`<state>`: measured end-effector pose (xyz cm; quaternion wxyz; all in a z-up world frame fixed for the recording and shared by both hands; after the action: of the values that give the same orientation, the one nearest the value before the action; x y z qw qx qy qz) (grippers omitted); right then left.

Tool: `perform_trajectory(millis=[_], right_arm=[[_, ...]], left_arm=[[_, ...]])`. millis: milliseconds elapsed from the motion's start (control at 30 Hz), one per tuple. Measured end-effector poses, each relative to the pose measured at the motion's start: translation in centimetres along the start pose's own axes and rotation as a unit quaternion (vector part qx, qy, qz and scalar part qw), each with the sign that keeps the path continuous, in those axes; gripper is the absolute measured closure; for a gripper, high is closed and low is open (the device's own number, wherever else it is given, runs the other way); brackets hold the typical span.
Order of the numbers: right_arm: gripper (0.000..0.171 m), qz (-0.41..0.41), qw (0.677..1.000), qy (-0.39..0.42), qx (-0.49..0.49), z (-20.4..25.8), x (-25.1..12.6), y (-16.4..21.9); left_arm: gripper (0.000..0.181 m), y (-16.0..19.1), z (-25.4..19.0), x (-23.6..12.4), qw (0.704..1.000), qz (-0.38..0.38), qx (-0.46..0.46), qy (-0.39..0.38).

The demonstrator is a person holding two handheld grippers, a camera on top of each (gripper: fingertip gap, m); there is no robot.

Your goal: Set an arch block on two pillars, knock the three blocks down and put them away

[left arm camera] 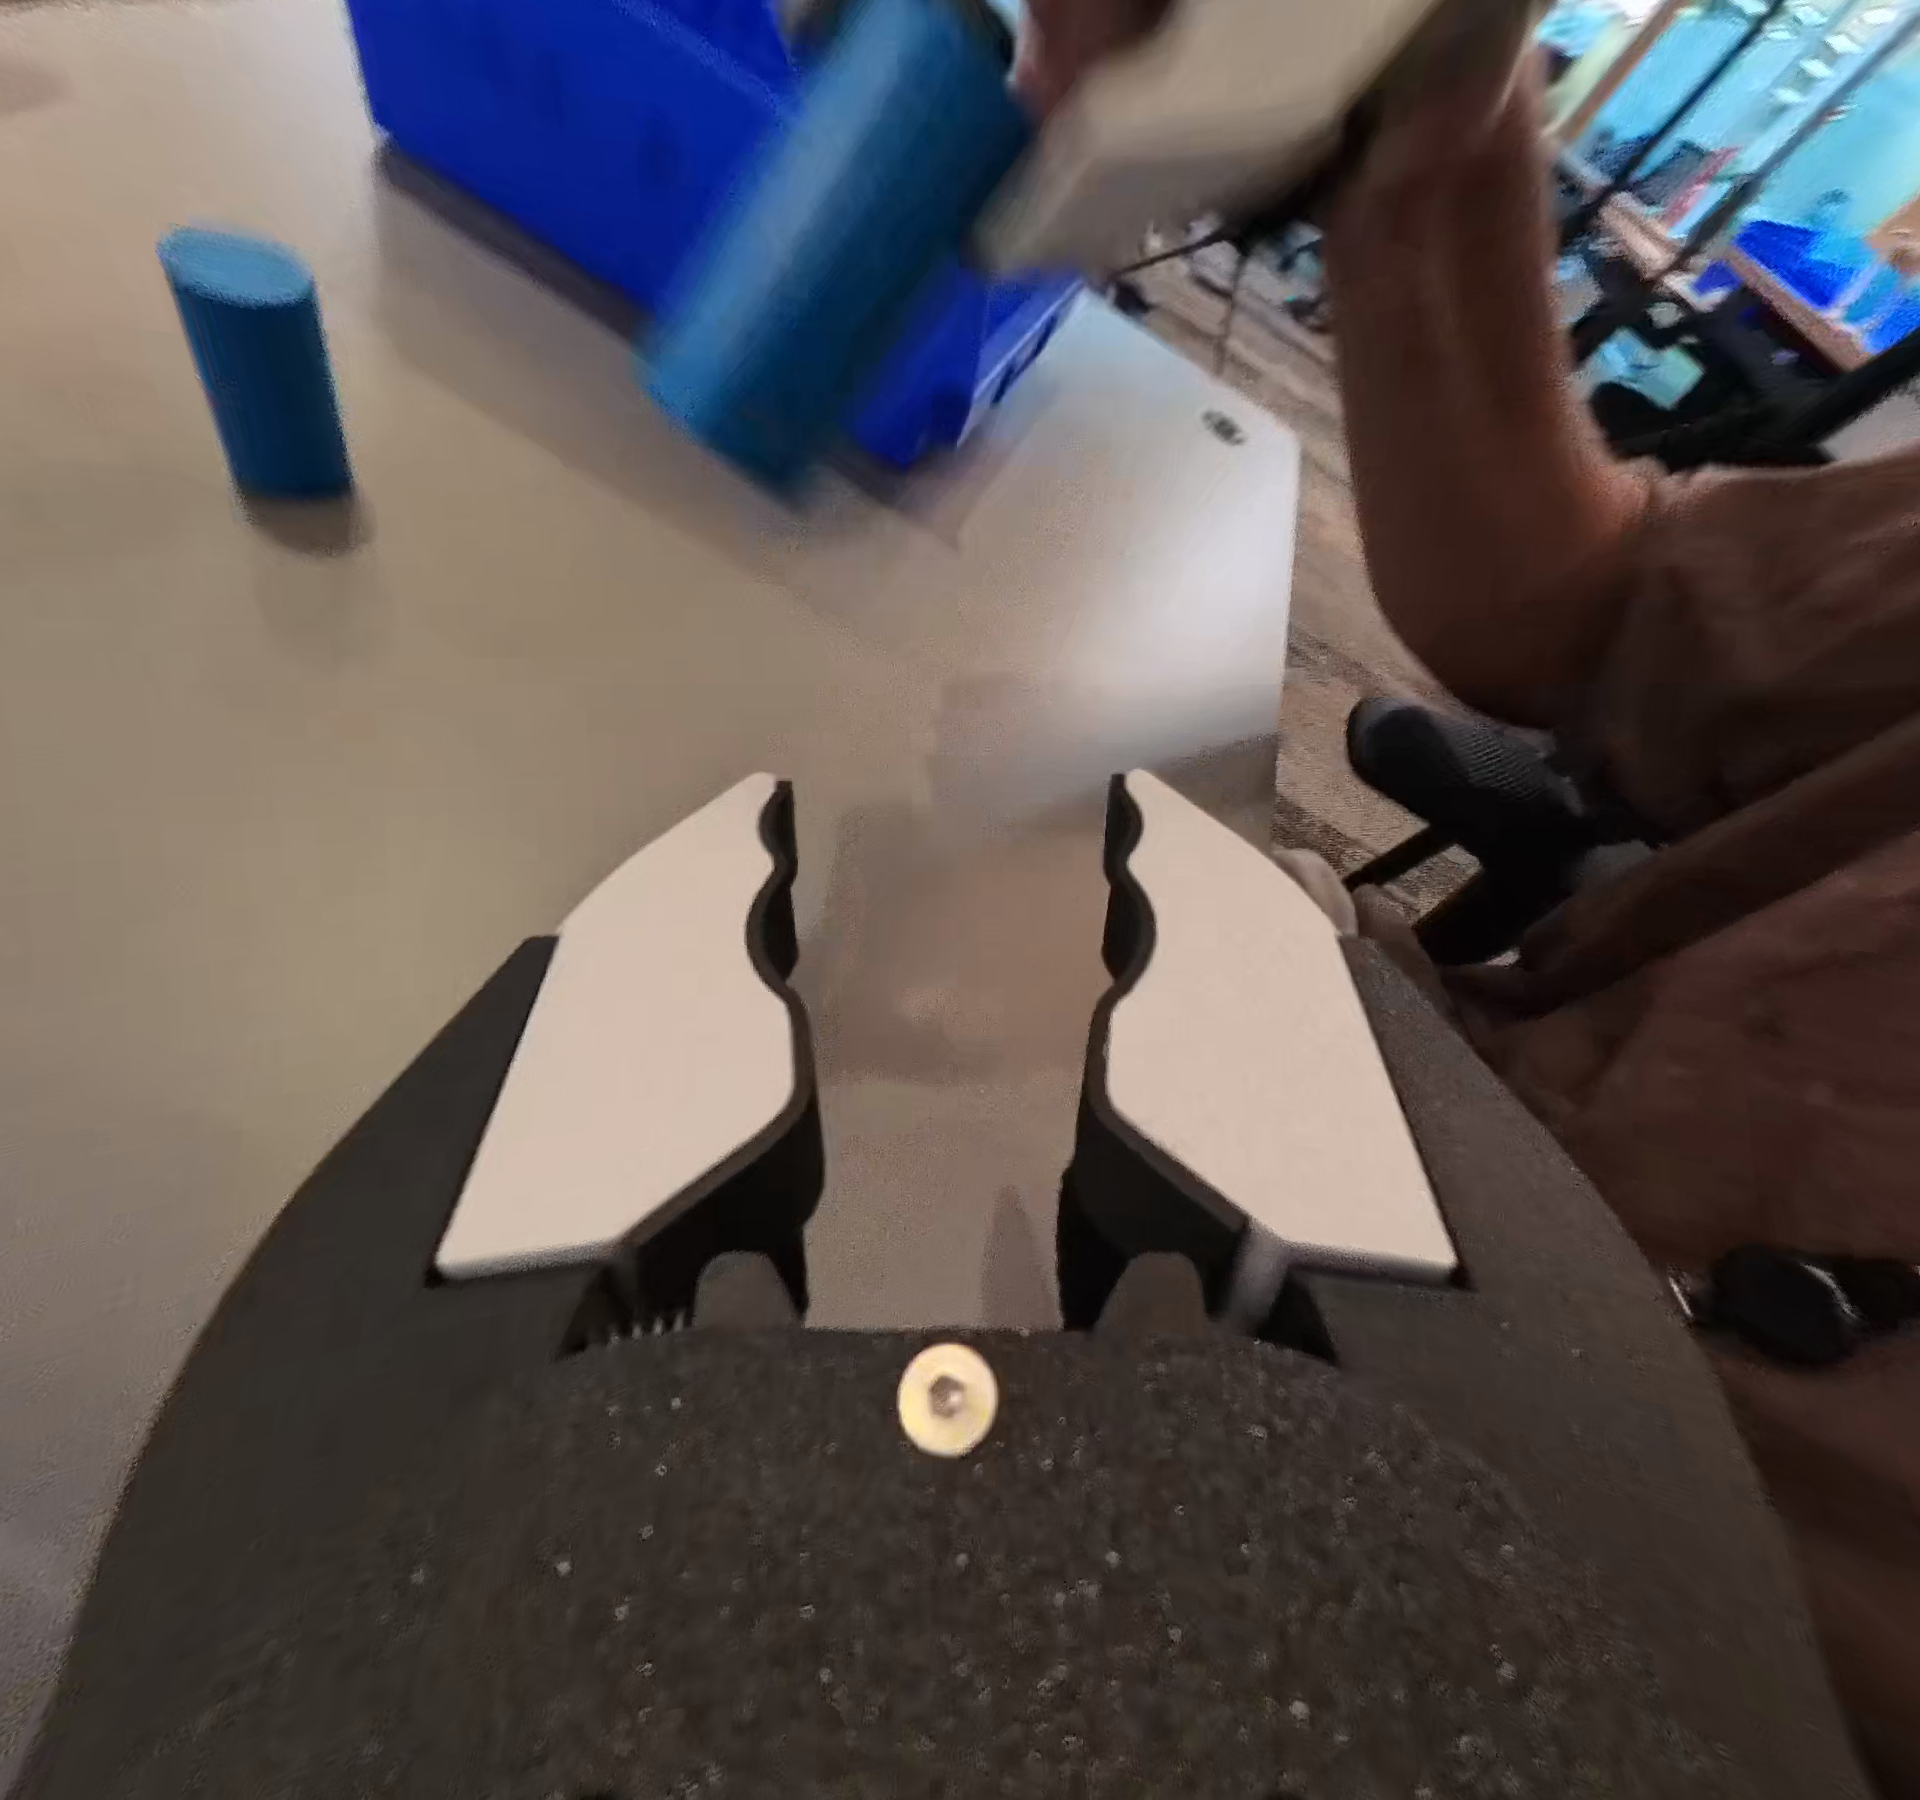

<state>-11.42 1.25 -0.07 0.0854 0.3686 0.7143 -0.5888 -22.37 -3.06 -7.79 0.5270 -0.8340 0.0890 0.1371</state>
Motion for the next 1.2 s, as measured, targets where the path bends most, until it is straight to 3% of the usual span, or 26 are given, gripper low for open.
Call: perform_trajectory(millis=[67, 167, 300, 433, 667, 1200], right_arm=[[0.139, 0.064, 0.997, 0.035, -0.017, -3.4, 0.8, 0.5], [0.139, 0.130, 0.991, 0.009, 0.005, -7.2, 4.0, 1.6], [0.139, 0.207, 0.978, -0.028, 0.030, -10.2, 8.5, 4.3], [0.139, 0.253, 0.966, -0.045, 0.034, -10.6, 10.5, 6.3], [0.139, 0.281, 0.957, -0.056, 0.045, -10.3, 12.2, 8.2], [0.139, 0.291, 0.954, -0.062, 0.041, -10.2, 13.9, 8.4]], left_arm=[[0.137, 2.3, -1.2, -0.2, 1.000, -0.003, -0.024, 0.003], [0.142, 4.9, -2.4, -0.7, 0.998, -0.028, -0.055, -0.002], [0.147, 5.5, -2.3, -1.7, 0.999, -0.017, -0.018, -0.032], [0.148, 5.9, -1.6, -2.6, 0.998, -0.027, -0.052, -0.022], [0.148, 6.5, -0.3, -4.0, 0.997, -0.016, -0.033, -0.061], [0.148, 6.6, 0.1, -3.8, 0.997, -0.010, -0.044, -0.057]])
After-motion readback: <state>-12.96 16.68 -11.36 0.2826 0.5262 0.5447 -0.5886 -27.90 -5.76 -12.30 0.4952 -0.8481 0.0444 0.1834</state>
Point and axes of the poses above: each gripper's, where its closed fingertips meet, x out along the fingers, y out of its underside, z = x × y across the jaws, the point moved 4 cm from there along -x, back along the fingers, and after that the axes turned 3 degrees about -z, right-handed, at the moved point
